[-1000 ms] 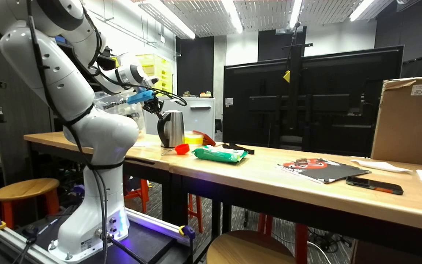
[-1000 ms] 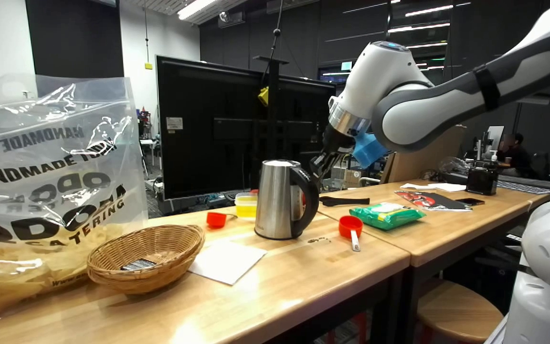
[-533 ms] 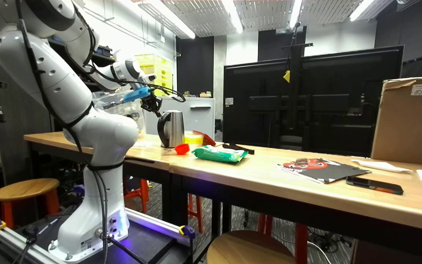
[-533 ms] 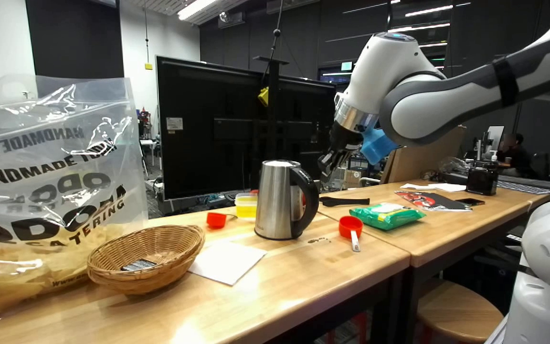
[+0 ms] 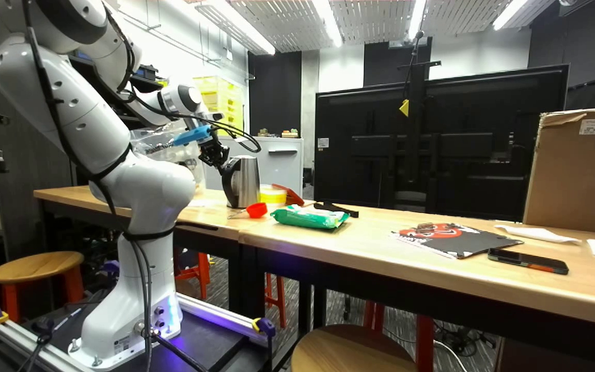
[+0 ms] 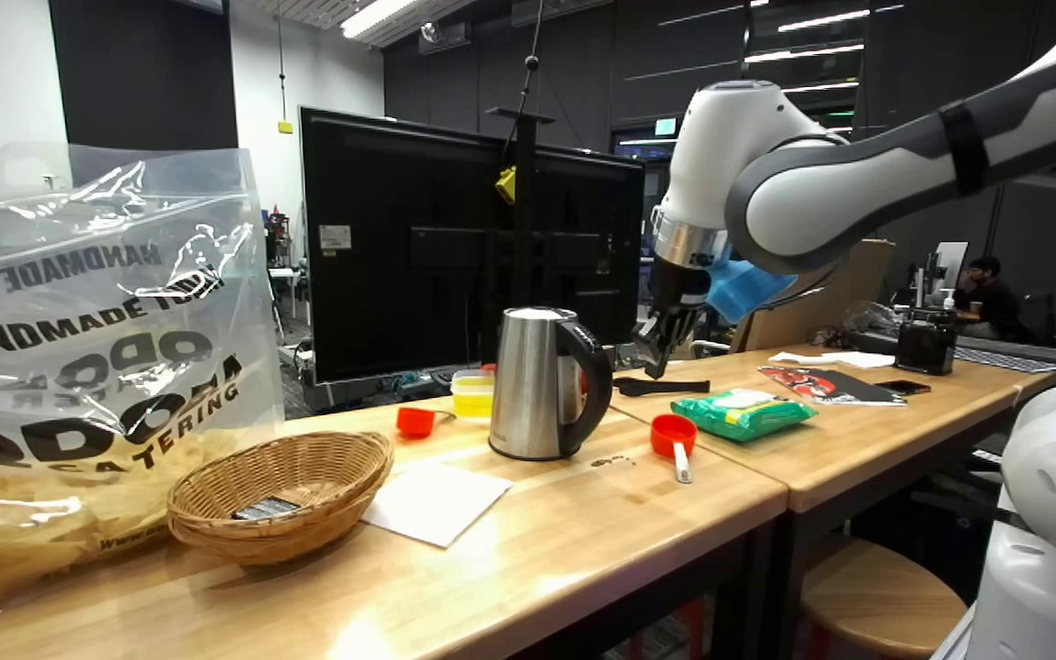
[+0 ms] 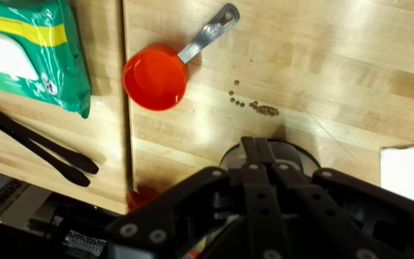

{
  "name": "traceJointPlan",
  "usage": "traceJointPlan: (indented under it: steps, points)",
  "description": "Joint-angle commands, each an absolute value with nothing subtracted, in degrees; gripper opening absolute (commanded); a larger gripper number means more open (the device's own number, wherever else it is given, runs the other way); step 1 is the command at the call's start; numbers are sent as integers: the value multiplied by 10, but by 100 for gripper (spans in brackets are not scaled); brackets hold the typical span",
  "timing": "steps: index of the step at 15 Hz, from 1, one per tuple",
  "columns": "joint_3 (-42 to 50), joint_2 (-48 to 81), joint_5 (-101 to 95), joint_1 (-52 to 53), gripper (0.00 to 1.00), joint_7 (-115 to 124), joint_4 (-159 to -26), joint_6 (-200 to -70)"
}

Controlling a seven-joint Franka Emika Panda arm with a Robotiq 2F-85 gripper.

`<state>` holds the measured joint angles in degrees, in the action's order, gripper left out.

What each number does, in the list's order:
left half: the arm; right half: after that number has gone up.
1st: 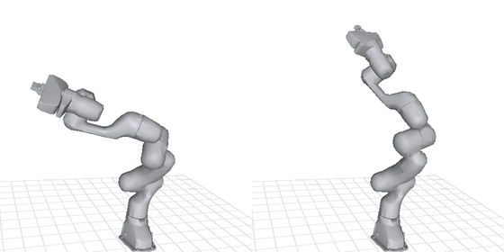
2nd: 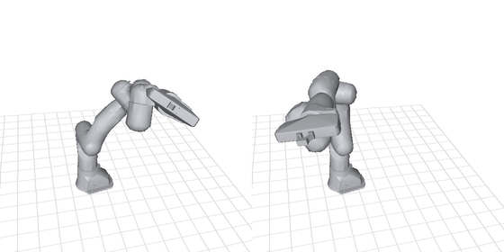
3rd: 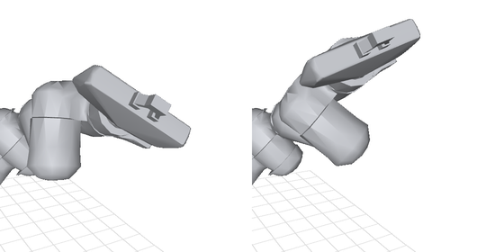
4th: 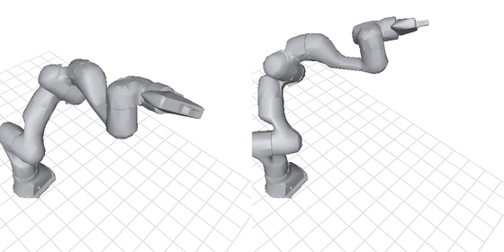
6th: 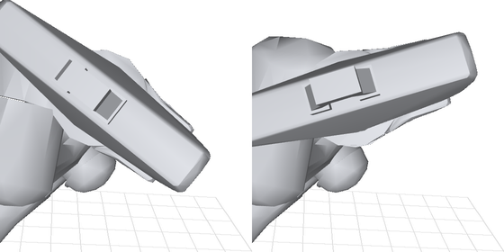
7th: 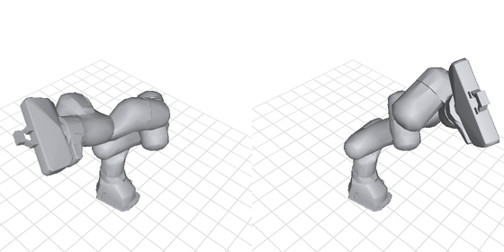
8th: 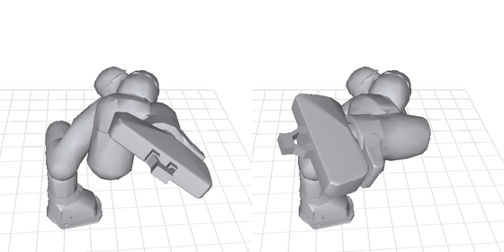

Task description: Press the button the handle of the kettle

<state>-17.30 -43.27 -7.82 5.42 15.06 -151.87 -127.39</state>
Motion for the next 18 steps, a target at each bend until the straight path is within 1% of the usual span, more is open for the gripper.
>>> traceJointPlan:
  steps: [1, 8, 9, 10, 11, 14, 18]
  points:
    - [-155, -408, -59, 59, 0, 146, -1500, -1231]
    - [-129, -358, -29, 60, 0, 142, -1482, -1181]
    - [-126, -352, -27, 60, 26, 140, -1480, -1178]
    - [-134, -371, -43, 57, 3, 151, -1499, -1198]
    - [-132, -365, -42, 57, 7, 151, -1496, -1195]
    - [-130, -354, -41, 57, 26, 150, -1490, -1192]
    - [-130, -354, -41, 57, 26, 150, -1490, -1190]
